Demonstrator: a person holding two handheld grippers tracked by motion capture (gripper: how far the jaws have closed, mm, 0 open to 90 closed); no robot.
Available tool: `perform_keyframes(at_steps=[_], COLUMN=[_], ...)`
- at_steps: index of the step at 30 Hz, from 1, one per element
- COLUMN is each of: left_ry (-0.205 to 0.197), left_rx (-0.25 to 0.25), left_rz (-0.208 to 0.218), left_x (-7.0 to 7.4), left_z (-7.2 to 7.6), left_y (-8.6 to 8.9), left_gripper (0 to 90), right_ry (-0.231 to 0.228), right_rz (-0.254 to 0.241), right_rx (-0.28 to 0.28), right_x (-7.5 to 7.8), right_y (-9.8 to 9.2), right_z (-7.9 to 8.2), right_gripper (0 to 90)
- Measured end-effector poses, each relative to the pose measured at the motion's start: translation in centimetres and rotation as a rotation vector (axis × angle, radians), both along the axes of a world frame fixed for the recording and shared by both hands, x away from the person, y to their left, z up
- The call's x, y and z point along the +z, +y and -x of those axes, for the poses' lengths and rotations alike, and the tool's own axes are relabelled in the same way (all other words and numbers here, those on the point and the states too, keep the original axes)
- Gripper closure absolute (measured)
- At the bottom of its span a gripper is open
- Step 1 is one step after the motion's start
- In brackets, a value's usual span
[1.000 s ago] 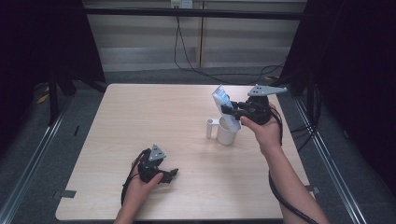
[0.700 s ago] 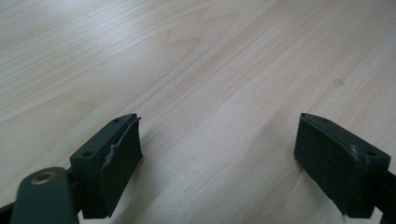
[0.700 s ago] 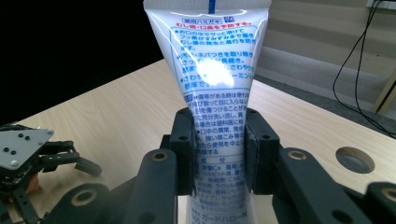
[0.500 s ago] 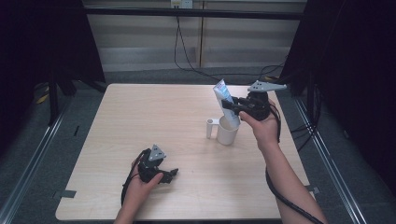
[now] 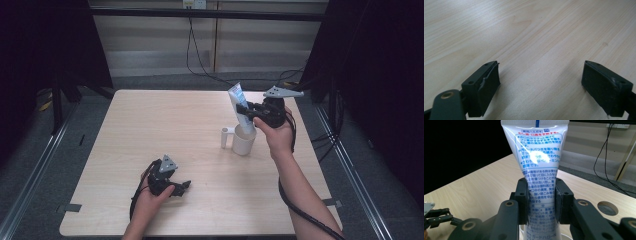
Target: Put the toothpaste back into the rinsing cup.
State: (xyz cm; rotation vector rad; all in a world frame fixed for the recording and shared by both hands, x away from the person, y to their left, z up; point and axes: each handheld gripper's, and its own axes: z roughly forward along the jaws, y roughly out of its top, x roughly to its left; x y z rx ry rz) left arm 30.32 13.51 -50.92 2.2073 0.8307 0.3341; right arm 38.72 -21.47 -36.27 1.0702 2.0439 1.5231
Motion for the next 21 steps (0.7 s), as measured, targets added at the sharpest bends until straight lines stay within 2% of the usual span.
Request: perform_keyframes(at_steps=[3,6,21], left_ry=[0.000,0.000,-0.002], left_rx=[0.000,0.000,0.000], left_rz=[-0.001,0.000,-0.001], left_x=[0.0,0.0,0.0], left_z=[0.0,0.0,0.0], left_y=[0.0,0.0,0.0], left_gripper=[14.6,14.6,14.5], right_ry=[-0.005,-0.004,-0.013], right_rz=[0.005,-0.015,0.002], right_rx=[-0.014,-0.027,-0.085], right_x=[-0.1,-0.4,-2.0], right_y=[0.0,-0.1,0.0], right_z=[-0.2,-0.4,-1.2], right_gripper=[69.1,68.9,68.8])
